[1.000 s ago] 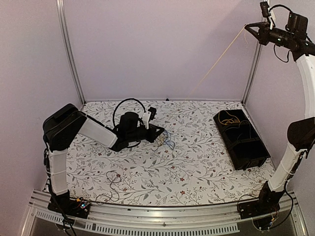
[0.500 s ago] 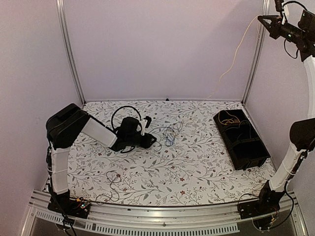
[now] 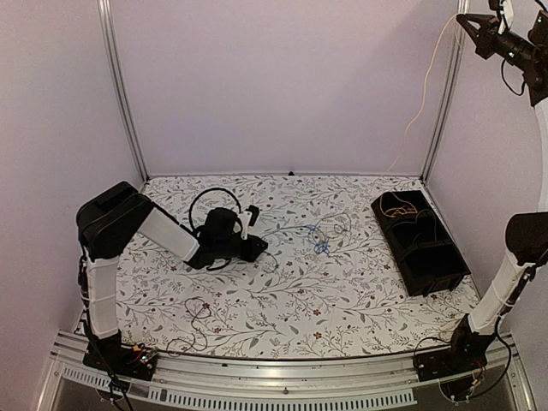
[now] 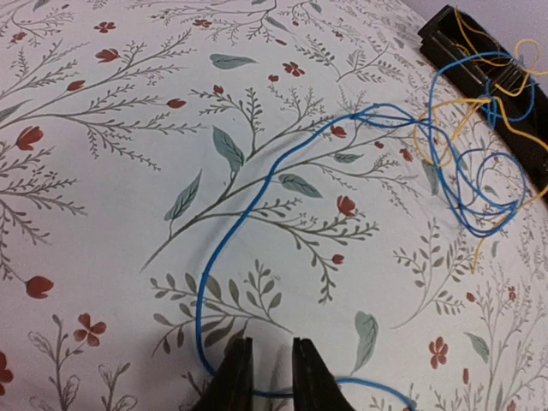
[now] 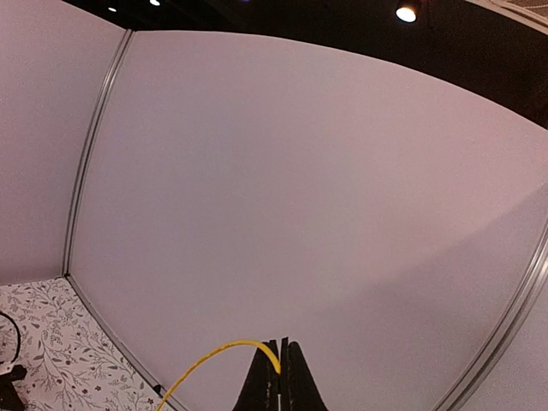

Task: Untangle the cables

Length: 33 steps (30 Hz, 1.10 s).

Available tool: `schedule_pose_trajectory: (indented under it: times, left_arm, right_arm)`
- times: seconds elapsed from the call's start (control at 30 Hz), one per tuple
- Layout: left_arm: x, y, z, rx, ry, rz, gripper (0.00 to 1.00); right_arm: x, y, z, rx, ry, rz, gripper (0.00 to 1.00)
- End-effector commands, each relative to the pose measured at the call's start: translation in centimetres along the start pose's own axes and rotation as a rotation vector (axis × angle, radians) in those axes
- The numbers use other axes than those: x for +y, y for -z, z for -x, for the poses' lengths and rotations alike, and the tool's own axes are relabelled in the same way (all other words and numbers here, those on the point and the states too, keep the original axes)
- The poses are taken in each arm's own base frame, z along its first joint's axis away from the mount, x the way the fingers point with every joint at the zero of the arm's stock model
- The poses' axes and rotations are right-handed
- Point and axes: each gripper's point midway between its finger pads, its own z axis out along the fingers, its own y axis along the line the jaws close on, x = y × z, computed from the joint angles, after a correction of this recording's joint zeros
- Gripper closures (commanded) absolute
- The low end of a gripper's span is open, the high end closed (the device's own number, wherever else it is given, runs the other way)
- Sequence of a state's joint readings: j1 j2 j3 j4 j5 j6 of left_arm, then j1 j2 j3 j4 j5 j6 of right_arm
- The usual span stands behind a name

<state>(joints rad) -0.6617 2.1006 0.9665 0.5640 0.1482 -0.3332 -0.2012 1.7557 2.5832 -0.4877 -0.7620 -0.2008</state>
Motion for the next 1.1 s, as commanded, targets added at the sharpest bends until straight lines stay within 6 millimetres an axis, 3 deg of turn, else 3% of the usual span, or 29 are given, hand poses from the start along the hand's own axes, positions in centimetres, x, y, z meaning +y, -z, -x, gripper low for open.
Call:
schedule_pose_trajectory:
  times: [0.0,0.1,0.27,0.47,0.8,1.07]
  left_arm:
    - [-2.0,2.6,3.8,-0.129,-0.042,-0.020,0.70]
    - [-5.6,4.1,7.4,-0.239,-0.154,-0.061,0.59]
    - [-13.0,5.1,12.4,-0.376,-0.308,-0.178,0.52]
    - [-20.1,3.6,15.9,-0.439,-0.386,-0.334,0.49]
    - [-25.3,-1.2,16.4,-0.444,-0.435,-0.430,0.46]
    - [-28.8,-3.2,14.2,-0.407,-0.486,-0.608,0.51]
  right_arm:
    - [1.0,-0.4,-1.3,0.011,-0.067,0.058,1.00]
    - [2.4,-1.3,-3.2,0.050,-0.110,0.098,1.00]
    - [6.5,-3.0,-5.3,0.097,-0.115,0.185,1.00]
    - [11.6,-4.9,-6.7,0.116,-0.151,0.312,1.00]
    - [17.3,-6.5,-6.2,0.104,-0.178,0.451,1.00]
    - [19.0,-6.7,-5.7,0.096,-0.185,0.487,1.00]
